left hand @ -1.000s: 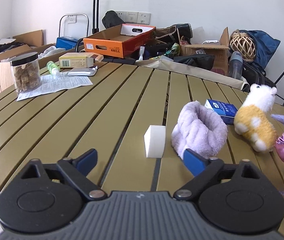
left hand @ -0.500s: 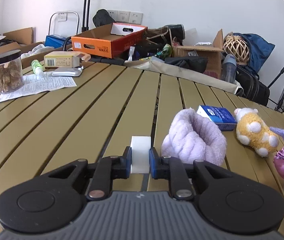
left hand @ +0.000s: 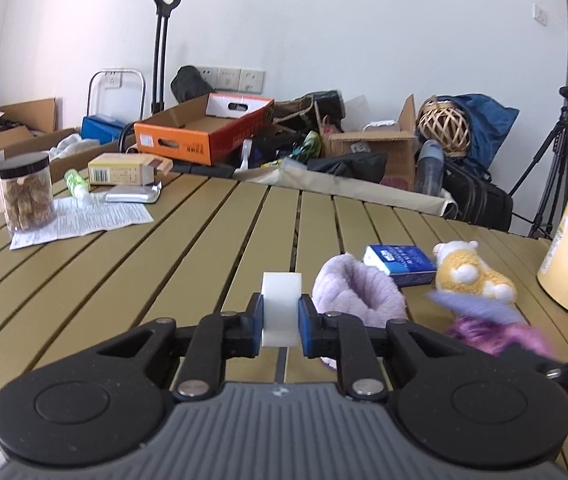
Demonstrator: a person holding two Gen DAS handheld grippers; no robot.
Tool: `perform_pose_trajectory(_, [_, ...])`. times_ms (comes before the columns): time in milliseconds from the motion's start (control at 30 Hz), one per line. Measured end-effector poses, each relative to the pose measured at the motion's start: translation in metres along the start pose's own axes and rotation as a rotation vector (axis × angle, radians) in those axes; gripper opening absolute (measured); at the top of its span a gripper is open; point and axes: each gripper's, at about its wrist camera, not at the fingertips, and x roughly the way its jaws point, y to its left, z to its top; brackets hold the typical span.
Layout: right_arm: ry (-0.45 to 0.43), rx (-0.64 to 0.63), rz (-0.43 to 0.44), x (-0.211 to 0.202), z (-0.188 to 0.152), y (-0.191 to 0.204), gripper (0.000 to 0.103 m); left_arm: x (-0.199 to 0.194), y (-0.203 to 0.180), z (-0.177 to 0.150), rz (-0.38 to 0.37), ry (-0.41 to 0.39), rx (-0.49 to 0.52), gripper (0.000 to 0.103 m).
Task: Collect trash
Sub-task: 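Lift the white foam block and purple scrunchie off the table toward the bin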
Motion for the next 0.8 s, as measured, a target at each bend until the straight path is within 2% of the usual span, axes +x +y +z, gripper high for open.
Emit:
perform_pose_trajectory(400, [0.097,-0.012,0.035,0.02,-0.019,0.022,0.03,-0.012,0.008,0.0,-0.009,-0.008,0.008,0.018])
perform_pose_trajectory(800, [0.089,-0.098,0.025,0.004,-0.026,0.043,0.03,-0.04,0.018,-0.005,-0.009,-0.021,0.017,0.018])
